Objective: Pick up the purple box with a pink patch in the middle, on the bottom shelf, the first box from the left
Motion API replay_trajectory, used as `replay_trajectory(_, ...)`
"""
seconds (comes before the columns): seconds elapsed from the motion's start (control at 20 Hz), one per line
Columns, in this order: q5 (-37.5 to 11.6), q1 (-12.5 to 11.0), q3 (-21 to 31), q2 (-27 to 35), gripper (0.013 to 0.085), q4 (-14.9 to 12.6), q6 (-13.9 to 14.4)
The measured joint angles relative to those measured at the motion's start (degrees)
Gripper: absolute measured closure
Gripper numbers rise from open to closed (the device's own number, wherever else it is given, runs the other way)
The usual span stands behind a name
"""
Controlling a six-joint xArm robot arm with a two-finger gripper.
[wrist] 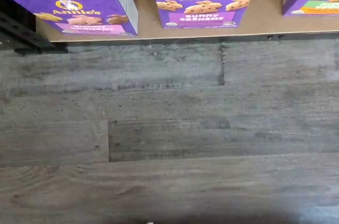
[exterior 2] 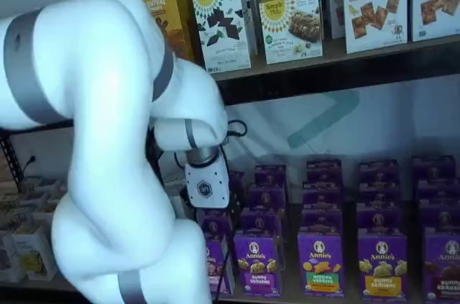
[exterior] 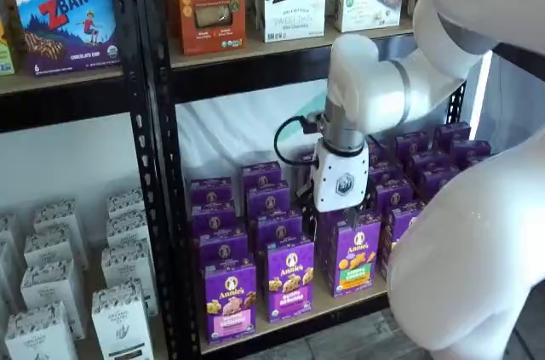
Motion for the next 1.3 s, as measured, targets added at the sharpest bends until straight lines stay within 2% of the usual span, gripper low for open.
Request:
replay_trajectory(0.45,-8.04,3.09,-0.15,9.88,0.0130,-2.43,4.91)
replay_trajectory(1.1,-20.64,8.03,-1.92,22.55,0.0130,2.59,4.98)
replay_trajectory(1.3,-22.26,8.78,-4.15,25.54,0.0130,4.87,3.48)
